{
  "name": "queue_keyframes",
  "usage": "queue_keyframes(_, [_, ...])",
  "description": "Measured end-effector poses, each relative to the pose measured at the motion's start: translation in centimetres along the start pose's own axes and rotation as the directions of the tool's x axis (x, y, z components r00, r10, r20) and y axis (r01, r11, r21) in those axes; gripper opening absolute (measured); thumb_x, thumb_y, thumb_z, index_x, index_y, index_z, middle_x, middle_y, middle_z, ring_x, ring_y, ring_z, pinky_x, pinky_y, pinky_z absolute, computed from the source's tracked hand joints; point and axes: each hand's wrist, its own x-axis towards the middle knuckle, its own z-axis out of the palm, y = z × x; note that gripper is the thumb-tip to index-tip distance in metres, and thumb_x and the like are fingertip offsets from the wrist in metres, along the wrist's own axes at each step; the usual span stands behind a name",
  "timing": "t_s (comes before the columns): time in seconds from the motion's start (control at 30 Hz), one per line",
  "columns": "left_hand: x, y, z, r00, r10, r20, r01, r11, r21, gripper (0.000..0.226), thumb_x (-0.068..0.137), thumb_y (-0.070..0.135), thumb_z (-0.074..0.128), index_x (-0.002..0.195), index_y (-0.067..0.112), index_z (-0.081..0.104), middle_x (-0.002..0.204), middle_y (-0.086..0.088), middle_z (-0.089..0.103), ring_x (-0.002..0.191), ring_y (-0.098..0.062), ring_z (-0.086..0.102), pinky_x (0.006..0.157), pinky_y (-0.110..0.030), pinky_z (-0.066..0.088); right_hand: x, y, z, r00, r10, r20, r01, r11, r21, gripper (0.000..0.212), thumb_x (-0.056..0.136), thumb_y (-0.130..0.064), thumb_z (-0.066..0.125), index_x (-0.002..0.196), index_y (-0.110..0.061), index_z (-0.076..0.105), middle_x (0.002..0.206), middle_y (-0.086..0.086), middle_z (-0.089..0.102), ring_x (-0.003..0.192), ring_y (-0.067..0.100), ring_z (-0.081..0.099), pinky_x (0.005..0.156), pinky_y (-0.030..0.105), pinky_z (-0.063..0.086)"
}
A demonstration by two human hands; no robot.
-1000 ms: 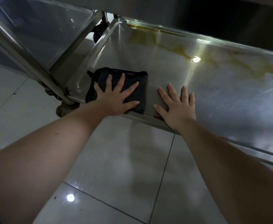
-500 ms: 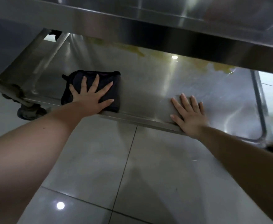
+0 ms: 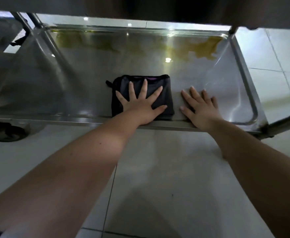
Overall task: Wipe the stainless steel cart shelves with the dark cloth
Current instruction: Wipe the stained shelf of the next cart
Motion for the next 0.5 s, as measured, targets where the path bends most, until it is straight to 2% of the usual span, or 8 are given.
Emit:
queue_keyframes(0.1, [-0.3, -2.8, 0.1, 1.0, 0.008, -0.026, -0.008, 1.0, -0.002, 0.07, 0.083, 0.087, 0.018, 0.143, 0.065, -0.012, 0.16, 0.017, -0.027, 0.147, -0.032, -0.026, 0.107, -0.074, -0.011, -0.1, 2.2, -0.4, 0.997, 0.083, 0.004, -0.083, 0.996, 0.018, 0.063, 0.099, -0.062, 0.024, 0.154, -0.047, -0.001, 0.165, -0.01, -0.011, 0.151, 0.027, -0.011, 0.12, 0.05, -0.005])
queue_keyframes(0.17, [-0.7, -5.6, 0.0, 0.999, -0.035, -0.041, 0.034, 0.999, -0.011, 0.069, 0.082, 0.087, 0.02, 0.142, 0.067, -0.009, 0.16, 0.019, -0.023, 0.148, -0.029, -0.024, 0.11, -0.072, -0.009, -0.2, 3.5, -0.5, 0.989, 0.148, -0.012, -0.147, 0.988, 0.049, 0.063, 0.098, -0.063, 0.025, 0.154, -0.048, 0.0, 0.165, -0.009, -0.009, 0.151, 0.028, -0.01, 0.12, 0.051, -0.005])
queue_keyframes(0.33, [-1.4, -12.4, -0.6, 0.982, -0.167, -0.09, 0.163, 0.985, -0.053, 0.071, 0.078, 0.087, 0.018, 0.143, 0.067, -0.002, 0.162, 0.02, -0.017, 0.15, -0.027, -0.018, 0.112, -0.07, -0.005, -0.7, 3.7, 0.2, 0.991, 0.126, -0.035, -0.124, 0.991, 0.054, 0.063, 0.099, -0.062, 0.02, 0.154, -0.046, -0.004, 0.165, -0.009, -0.012, 0.15, 0.027, -0.014, 0.12, 0.048, -0.01])
queue_keyframes(0.5, [-1.0, -11.3, 0.0, 0.975, -0.201, -0.097, 0.199, 0.98, -0.029, 0.069, 0.078, 0.086, 0.013, 0.141, 0.068, -0.008, 0.161, 0.017, -0.021, 0.148, -0.033, -0.02, 0.111, -0.072, -0.006, -0.9, 3.2, 0.3, 0.989, 0.148, -0.022, -0.147, 0.988, 0.038, 0.062, 0.101, -0.059, 0.016, 0.154, -0.043, -0.01, 0.164, -0.007, -0.018, 0.149, 0.03, -0.019, 0.119, 0.051, -0.012])
